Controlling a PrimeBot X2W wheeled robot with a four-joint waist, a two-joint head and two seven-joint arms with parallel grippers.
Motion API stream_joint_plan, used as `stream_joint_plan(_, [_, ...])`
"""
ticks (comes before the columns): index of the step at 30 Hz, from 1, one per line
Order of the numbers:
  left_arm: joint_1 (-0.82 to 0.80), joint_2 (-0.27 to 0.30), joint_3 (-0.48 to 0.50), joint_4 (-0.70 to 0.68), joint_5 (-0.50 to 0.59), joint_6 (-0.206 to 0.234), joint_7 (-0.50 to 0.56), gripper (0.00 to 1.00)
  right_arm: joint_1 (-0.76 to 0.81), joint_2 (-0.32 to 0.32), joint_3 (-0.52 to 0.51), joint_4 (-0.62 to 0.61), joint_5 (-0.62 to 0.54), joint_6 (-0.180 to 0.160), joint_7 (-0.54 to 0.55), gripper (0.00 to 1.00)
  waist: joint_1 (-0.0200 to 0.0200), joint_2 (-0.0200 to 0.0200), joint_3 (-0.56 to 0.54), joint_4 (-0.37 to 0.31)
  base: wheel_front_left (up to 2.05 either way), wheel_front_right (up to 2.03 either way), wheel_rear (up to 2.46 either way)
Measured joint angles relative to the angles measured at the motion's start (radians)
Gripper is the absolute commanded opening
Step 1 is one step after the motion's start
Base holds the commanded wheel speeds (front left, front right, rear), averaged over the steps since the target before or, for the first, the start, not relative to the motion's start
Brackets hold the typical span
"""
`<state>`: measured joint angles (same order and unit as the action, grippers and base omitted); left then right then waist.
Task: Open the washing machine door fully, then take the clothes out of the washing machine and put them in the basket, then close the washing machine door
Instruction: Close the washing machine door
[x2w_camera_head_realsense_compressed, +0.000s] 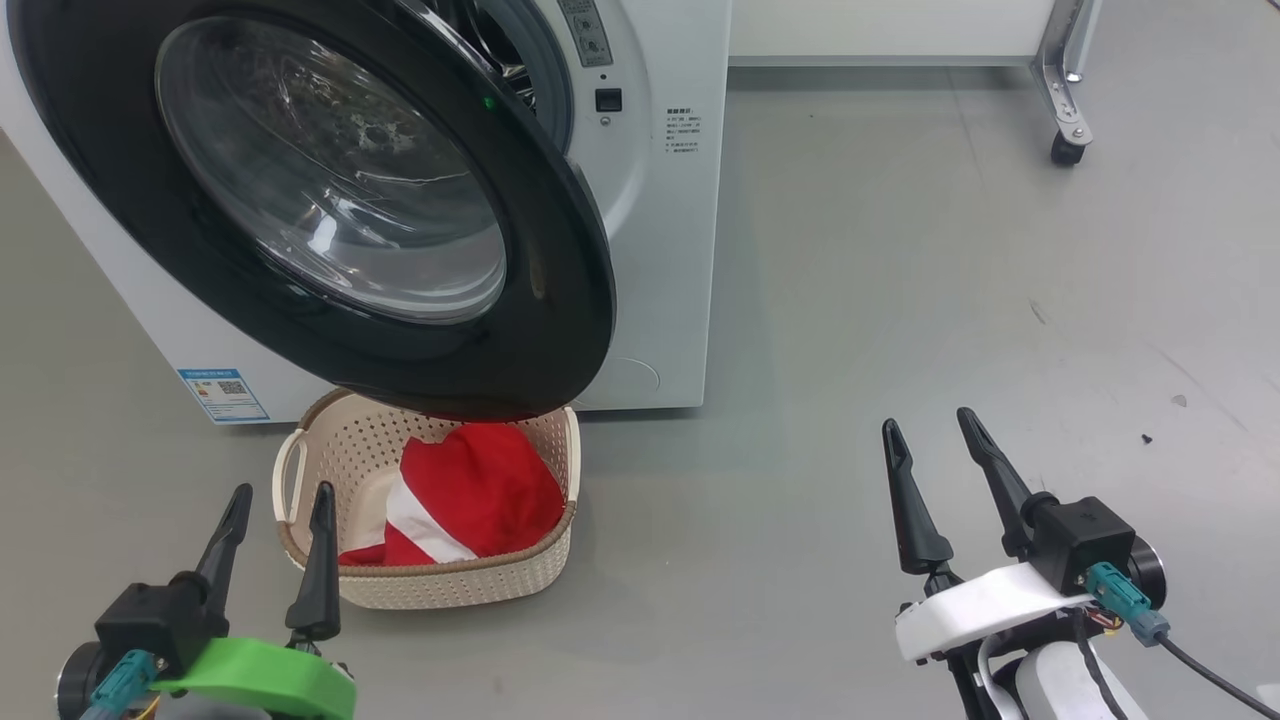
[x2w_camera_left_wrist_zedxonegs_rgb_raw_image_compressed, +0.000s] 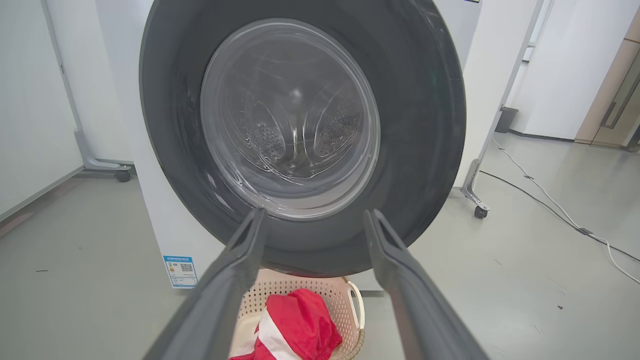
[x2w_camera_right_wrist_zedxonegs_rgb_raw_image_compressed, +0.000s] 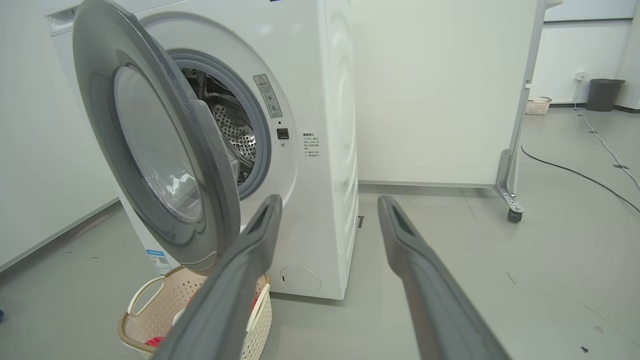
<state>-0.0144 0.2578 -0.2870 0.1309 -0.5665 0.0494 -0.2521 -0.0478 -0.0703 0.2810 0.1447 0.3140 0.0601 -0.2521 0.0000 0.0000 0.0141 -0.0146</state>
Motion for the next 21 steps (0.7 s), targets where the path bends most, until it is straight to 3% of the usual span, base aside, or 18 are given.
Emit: stream_joint_plan(21, [0.048, -0.067, 0.055, -0.058, 0.072, 0.007, 0.0, 1.0, 0.0, 0.006, -0.003, 0.001, -0.001, 0.004, 0.0, 1.0, 0.0, 0.0, 0.003, 0.009, 0.0, 0.0, 0.0])
